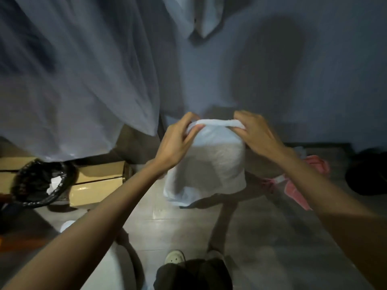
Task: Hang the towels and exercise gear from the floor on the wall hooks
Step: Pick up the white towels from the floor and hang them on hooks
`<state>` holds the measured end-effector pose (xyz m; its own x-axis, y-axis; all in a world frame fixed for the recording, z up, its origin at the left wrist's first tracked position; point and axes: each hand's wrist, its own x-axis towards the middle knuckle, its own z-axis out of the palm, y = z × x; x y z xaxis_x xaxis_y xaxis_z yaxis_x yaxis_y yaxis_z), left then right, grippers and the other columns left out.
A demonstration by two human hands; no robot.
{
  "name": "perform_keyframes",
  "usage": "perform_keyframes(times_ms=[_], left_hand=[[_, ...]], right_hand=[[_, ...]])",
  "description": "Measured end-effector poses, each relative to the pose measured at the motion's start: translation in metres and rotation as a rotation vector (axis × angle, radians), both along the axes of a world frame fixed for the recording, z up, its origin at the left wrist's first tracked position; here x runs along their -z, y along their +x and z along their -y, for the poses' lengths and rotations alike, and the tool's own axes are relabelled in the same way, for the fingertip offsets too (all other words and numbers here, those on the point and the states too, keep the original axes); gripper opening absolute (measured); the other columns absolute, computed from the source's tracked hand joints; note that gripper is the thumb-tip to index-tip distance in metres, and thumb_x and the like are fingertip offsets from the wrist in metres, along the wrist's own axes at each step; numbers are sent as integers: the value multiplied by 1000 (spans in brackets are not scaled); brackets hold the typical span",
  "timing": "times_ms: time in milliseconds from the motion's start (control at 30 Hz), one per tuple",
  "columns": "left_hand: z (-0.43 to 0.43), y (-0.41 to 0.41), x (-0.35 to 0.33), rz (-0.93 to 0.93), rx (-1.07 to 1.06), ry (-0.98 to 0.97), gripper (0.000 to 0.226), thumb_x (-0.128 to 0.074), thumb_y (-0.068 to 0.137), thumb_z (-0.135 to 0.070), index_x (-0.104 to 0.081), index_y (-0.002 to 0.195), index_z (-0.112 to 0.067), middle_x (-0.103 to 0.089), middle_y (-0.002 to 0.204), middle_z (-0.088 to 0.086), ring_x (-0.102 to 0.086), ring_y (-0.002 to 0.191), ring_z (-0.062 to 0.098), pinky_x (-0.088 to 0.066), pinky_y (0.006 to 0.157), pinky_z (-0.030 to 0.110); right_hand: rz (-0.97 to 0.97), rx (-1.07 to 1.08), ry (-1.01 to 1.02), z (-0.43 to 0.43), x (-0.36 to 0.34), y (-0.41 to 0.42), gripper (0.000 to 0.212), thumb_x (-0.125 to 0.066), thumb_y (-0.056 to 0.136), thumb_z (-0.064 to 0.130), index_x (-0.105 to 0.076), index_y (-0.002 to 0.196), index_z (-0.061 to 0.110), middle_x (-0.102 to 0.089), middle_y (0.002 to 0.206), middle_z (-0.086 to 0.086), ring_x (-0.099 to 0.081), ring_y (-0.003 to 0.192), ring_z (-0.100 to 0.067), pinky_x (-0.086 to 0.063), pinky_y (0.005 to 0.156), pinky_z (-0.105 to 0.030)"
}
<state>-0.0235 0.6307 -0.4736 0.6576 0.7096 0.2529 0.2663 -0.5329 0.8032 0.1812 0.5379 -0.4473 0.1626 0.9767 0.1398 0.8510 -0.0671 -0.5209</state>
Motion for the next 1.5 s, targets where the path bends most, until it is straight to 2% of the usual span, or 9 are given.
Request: perform_keyframes(times_ms=[300, 467, 567, 767, 933, 1067, 1200, 1367, 1500], left_hand=[[20, 37, -228, 35, -5, 385, 22, -47, 96, -38, -53, 102, -17, -52, 82, -11, -58, 80, 24, -42, 70, 34], [41, 58, -281, 16, -11, 660, 24, -42, 98, -37, -52, 95, -16, -55, 82, -6, -54, 83, 20, -35, 68, 30], [42, 62, -282, -10, -26, 721, 29, -40, 98, -37, -53, 93, -12, -61, 85, 3, -54, 83, 23, -34, 68, 31], [18, 66, -257, -146, -94, 504, 26, -39, 98, -39, -47, 98, -15, -62, 96, 7, -54, 86, 29, -39, 66, 38], [23, 75, -242, -205, 124, 327, 16, -45, 98, -20, -46, 96, -4, -52, 88, 9, -50, 79, 25, -40, 70, 40], [56, 95, -243, -31, 297, 28, 36, -58, 92, -20, -47, 124, -9, -57, 110, 1, -56, 102, 5, -48, 78, 15], [84, 115, -254, 88, 400, 120, 30, -57, 92, -13, -54, 119, 0, -56, 98, -12, -52, 86, -19, -38, 82, 5], [88, 124, -260, 27, 377, 92, 23, -53, 92, -26, -49, 84, -5, -44, 70, -7, -42, 60, -4, -33, 61, 14], [92, 126, -268, 88, 365, 155, 11, -49, 96, -15, -51, 86, -13, -45, 69, -15, -46, 62, -9, -34, 61, 10]], right_hand=[[-102, 103, 131, 48, -209, 35, 31, -68, 82, 36, -46, 64, 24, -48, 59, 7, -40, 59, -2, -32, 55, -19], [-255, 144, -34, 87, -219, 50, 31, -58, 89, 42, -62, 78, 13, -51, 67, 5, -44, 58, -5, -34, 52, -15], [-283, 190, -54, 108, -205, 58, 29, -57, 91, 34, -54, 73, 12, -43, 64, 3, -37, 51, -1, -30, 48, -13], [-275, 238, 196, 104, -223, 63, 43, -63, 88, 23, -31, 60, 25, -28, 60, 9, -29, 48, 1, -25, 50, -19], [-263, 178, 309, 95, -253, 50, 39, -54, 94, 23, -29, 64, 27, -30, 63, 11, -34, 52, 4, -30, 53, -14], [-225, 93, 269, 93, -259, 41, 35, -52, 95, 24, -31, 67, 27, -32, 65, 12, -35, 54, 3, -32, 56, -14], [-289, 63, 287, 92, -260, 40, 26, -53, 92, 30, -41, 72, 19, -35, 66, 4, -31, 58, 0, -29, 55, -18], [-453, 132, 331, 104, -260, 42, 33, -52, 95, 18, -39, 65, 21, -34, 63, 3, -32, 53, 2, -28, 53, -15], [-539, 188, 324, 121, -255, 47, 27, -53, 95, 22, -46, 69, 21, -41, 68, 3, -37, 58, 2, -32, 55, -12]])
